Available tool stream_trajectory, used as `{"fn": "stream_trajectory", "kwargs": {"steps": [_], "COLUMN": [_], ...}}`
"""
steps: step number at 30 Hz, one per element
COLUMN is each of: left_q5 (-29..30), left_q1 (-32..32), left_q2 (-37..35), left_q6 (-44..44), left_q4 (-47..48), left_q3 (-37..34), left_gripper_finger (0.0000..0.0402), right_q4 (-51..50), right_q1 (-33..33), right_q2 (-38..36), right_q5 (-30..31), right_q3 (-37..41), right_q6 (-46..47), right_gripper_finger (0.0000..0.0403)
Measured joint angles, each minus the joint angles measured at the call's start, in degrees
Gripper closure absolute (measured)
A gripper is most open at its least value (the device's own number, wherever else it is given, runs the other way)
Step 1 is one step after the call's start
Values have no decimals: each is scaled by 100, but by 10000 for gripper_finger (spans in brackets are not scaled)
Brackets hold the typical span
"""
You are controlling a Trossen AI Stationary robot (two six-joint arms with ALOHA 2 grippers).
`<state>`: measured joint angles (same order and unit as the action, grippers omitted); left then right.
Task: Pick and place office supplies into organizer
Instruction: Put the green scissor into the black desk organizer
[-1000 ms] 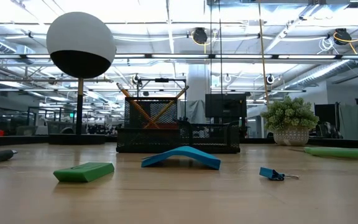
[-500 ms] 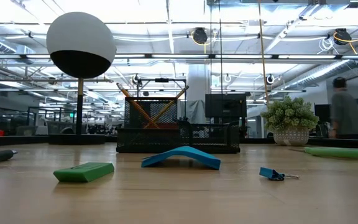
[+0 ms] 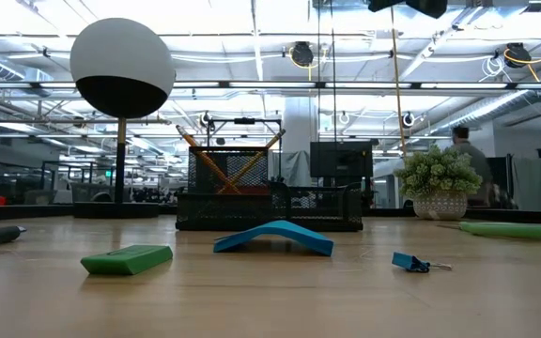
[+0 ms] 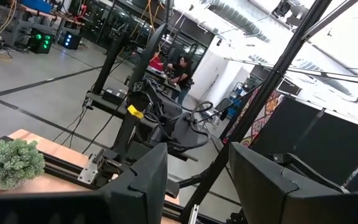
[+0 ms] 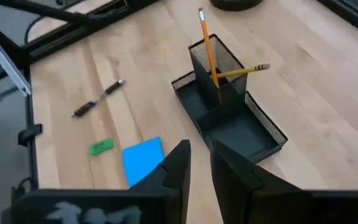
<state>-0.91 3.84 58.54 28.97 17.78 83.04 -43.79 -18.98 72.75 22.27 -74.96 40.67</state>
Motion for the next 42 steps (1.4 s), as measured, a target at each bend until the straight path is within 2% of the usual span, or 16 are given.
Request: {"fn": "stream_trajectory", "kwargs": {"steps": [7,14,18,24,28,33,37,39,42], "left_q5": [0,0,0,0,2,2,2,2,2], "left_q1": [0,0,0,0,0,0,0,0,0], "left_q2": [0,0,0,0,0,0,0,0,0], "left_q6": [-2,-2,-1,0,-2,-2,-2,-1,-2], "left_q4": [0,-2,-3,-2,-4,2,-2,-1,-2], "left_q3": [-2,-2,-2,-2,-2,-2,-2,-2,-2], "left_gripper_finger": [236,236,236,236,236,236,236,236,236], "right_q4": [-681,-2604,-3819,-4656,-4579,-4621,-4519,-4237,-3207], "right_q1": [19,61,76,81,103,358,430,432,339], "right_q2": [628,1459,1933,2394,2503,2479,2320,2147,1740], "right_q5": [-134,-185,-482,-1064,-1116,-1679,-1792,-1815,-1812], "right_q3": [-633,-1764,-2248,-2313,-2228,-2086,-1679,-1341,-617], "right_q6": [350,1671,2204,2712,3131,3134,3374,3619,3820], "right_gripper_finger": [353,353,353,353,353,353,353,353,353]}}
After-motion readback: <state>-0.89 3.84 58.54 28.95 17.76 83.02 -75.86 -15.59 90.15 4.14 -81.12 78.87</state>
